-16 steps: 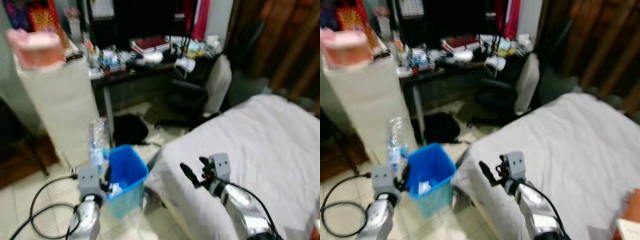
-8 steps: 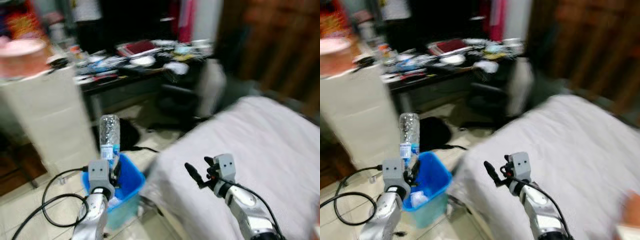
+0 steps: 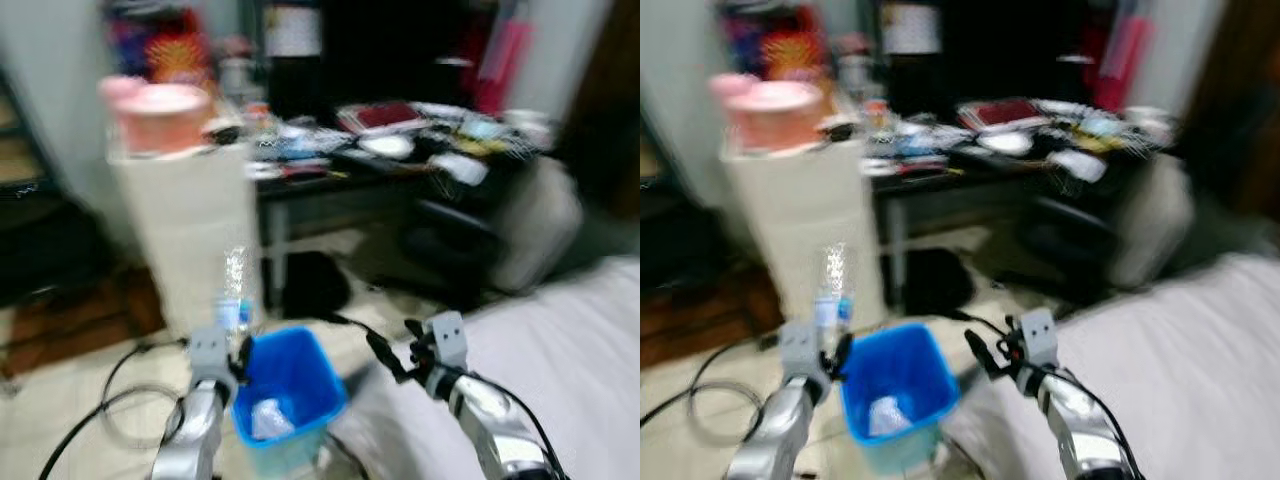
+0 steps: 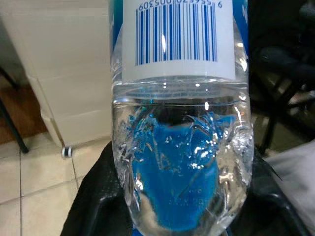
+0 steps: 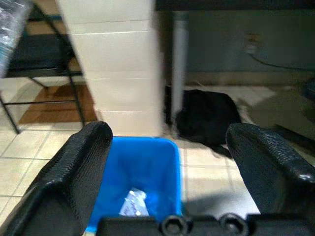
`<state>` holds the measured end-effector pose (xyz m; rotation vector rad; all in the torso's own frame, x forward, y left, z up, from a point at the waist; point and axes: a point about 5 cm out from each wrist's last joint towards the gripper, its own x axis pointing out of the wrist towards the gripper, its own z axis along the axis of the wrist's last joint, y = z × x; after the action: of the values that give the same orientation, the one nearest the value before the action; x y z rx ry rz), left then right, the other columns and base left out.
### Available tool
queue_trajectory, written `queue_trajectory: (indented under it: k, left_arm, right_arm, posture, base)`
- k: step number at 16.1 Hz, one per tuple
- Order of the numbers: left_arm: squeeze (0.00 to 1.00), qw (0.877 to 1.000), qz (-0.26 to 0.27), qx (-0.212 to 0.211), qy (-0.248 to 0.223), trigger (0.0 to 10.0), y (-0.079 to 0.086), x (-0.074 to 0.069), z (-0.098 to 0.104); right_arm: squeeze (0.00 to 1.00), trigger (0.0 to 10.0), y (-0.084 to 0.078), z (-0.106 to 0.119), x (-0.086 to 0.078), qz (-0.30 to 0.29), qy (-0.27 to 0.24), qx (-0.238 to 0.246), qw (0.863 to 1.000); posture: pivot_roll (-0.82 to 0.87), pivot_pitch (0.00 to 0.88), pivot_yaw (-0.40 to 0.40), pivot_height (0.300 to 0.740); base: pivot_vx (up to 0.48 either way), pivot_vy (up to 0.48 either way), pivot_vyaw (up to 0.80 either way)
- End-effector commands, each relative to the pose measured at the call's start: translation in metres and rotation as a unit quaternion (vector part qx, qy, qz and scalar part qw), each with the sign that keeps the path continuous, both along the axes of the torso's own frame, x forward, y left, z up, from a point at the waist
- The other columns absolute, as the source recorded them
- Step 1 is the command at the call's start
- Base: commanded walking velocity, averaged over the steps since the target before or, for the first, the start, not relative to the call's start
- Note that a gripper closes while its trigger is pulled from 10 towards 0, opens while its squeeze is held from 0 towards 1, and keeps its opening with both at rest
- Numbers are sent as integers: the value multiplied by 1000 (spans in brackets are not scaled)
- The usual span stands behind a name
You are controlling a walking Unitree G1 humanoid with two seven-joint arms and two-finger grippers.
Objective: Clean up the room
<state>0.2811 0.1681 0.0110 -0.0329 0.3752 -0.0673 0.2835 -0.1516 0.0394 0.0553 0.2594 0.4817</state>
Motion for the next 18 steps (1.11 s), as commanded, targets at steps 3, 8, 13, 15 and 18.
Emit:
queue_trajectory:
  k: [3, 8, 13, 15, 18]
  left_arm:
    - [0, 996, 23, 57, 61, 10000, 23, 8, -10]
    - [0, 995, 31, 85, 49, 10000, 35, 38, 14]
    - [0, 988, -21, 147, 51, 10000, 28, 42, 16]
    - [0, 984, 0, 166, 64, 10000, 44, 39, 16]
    - [1000, 976, 33, 205, 71, 10000, 67, 37, 19]
  right_arm:
    - [0, 10000, 1, 3, -5, 32, -3, -15, 999]
    - [0, 10000, -27, 1, -50, 60, 28, -58, 996]
    - [0, 10000, -62, 36, -146, 37, 67, -74, 994]
    - [0, 10000, -57, 46, -179, 67, 105, -83, 989]
    - [0, 10000, -58, 55, -194, 58, 130, -84, 986]
  posture:
    - [21, 46, -75, 740]
    - [-165, 175, -102, 740]
    - [-376, 418, -188, 740]
    - [-397, 474, -211, 740]
    - [-430, 515, -222, 740]
  base:
    - [0, 0, 0]
    - [0, 0, 0]
    - [0, 0, 0]
    - [0, 0, 0]
    - [0, 0, 0]
